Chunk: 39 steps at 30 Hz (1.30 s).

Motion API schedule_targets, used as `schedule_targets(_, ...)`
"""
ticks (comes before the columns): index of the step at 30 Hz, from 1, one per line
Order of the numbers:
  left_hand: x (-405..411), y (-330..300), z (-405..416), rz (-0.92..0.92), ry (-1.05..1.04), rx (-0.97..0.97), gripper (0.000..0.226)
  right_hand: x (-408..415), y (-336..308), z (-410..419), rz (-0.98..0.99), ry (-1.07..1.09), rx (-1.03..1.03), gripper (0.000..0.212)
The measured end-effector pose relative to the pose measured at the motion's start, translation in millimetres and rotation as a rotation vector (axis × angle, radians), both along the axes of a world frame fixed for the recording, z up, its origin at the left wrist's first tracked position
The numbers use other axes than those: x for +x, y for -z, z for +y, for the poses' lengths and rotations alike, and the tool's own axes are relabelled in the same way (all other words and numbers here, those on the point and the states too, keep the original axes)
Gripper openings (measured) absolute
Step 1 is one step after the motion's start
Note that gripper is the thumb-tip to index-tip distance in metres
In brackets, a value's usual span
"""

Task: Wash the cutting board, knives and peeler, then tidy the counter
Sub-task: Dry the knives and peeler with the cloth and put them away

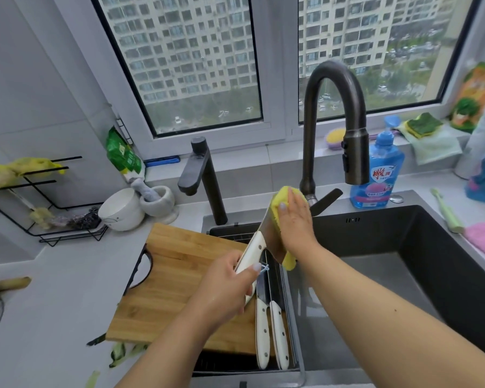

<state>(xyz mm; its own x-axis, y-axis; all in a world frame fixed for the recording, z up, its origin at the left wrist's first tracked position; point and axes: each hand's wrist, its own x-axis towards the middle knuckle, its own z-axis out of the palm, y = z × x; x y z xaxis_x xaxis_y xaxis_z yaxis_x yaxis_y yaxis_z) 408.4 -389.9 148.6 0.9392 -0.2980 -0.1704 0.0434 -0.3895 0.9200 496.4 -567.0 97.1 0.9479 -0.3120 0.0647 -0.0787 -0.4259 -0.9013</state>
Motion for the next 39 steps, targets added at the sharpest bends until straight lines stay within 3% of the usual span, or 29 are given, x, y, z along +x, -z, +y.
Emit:
schedule_targets(2,-3,-2,5,0.004,0.024,-0.013,0.012,1,-2,-9,0.015,0.123,0.247,0.051)
schedule_targets(4,-3,-1,11,0.065,0.021,-0.075,0.013,-1,3,-21,0.095,0.207,0.716,0.05)
schedule_targets(6,-1,1,15,0.192,-0.003,-0.196,0.016,-12,9,-25,0.144,0.053,1.306,0.059)
schedule_targets(7,0,3,16,0.254,-0.015,-0.255,0.017,-19,11,-24,0.134,0.01,1.471,0.065)
schedule_targets(10,6,6,15,0.32,-0.056,-0.289,0.021,-32,10,-12,0.032,-0.048,1.653,0.063)
schedule_targets(13,8,9,13,0.103,-0.06,0.055,0.019,-36,-4,-4,-0.012,-0.07,1.696,0.065)
schedule_targets(14,9,13,14,-0.028,-0.032,0.191,0.031,-37,-10,-1,-0.013,-0.047,1.689,0.067)
schedule_targets(16,8,21,12,-0.209,0.007,0.301,0.049,-40,-18,6,-0.029,-0.027,1.628,0.067)
schedule_targets(17,9,21,10,-0.184,0.004,0.253,0.048,-42,-21,10,-0.032,-0.027,1.581,0.065)
schedule_targets(21,13,9,7,0.316,-0.038,-0.292,0.04,-53,-25,22,-0.114,0.02,1.312,0.044)
schedule_targets(24,16,2,8,0.55,0.028,-0.507,0.037,-60,-26,30,-0.139,-0.059,0.86,0.028)
schedule_targets(28,11,-10,8,0.745,0.119,-0.661,0.036,-55,-29,36,-0.075,-0.165,0.265,0.047)
schedule_targets(32,12,-16,15,0.815,0.176,-0.713,0.044,-46,-27,32,-0.083,-0.215,-0.142,0.047)
schedule_targets(35,12,-21,18,0.818,0.187,-0.675,0.041,-35,-29,26,-0.038,-0.205,-0.286,0.047)
schedule_targets(39,10,-21,24,0.841,0.21,-0.667,0.031,-30,-40,17,0.025,-0.145,-0.28,0.047)
